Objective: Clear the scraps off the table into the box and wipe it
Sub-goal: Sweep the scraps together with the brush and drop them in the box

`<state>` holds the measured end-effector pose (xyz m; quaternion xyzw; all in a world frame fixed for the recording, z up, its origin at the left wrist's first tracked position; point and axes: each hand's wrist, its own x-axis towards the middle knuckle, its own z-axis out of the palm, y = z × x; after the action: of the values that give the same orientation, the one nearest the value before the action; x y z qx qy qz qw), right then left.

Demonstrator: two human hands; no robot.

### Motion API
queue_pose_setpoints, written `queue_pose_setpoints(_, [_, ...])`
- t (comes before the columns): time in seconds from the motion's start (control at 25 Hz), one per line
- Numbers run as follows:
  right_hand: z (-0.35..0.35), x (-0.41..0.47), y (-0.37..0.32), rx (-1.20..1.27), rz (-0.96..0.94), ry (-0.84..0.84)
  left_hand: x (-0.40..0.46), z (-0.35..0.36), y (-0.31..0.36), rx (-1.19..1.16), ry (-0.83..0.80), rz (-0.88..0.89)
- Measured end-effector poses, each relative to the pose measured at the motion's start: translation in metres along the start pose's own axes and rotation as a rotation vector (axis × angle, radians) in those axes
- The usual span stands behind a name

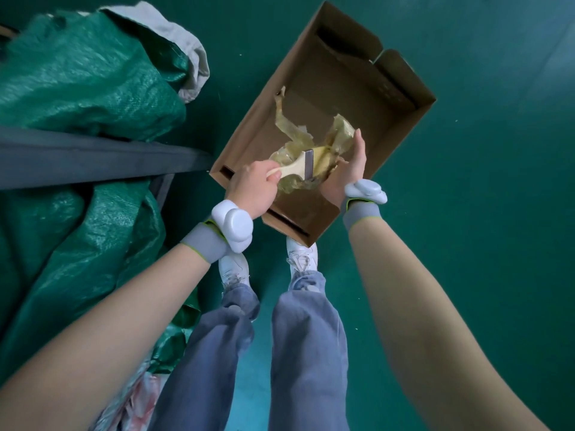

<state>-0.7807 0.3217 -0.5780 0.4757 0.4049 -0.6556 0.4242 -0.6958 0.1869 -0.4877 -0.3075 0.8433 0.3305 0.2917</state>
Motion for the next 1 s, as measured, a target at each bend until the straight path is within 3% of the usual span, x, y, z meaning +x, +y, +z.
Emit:
queue_pose_setpoints(0.28, [-0.007, 0.004, 0.006, -0.070, -0.054, 0.119, 0.044, 0.025, -0.005, 0.143, 0.062, -0.098])
queue_pose_setpoints(0.4, [-0.012, -0.001, 0.004, -0.040, -0.057, 0.105, 0.052, 0.019, -0.013, 0.084, 0.078, -0.196])
queue_pose_setpoints(0.56, [-0.010, -0.025, 0.001, -0.102, -0.038, 0.147, 0.036, 0.010, -0.024, -0.120, 0.042, -0.306])
queue_pose_setpoints(0.76, [-0.007, -0.085, 0.005, -0.249, -0.077, 0.267, -0.029, -0.018, -0.019, -0.635, -0.101, -0.550])
queue_pose_setpoints(1.0, [0.005, -0.201, 0.001, -0.544, -0.183, 0.310, -0.146, -0.063, 0.017, -0.894, -0.195, -0.530])
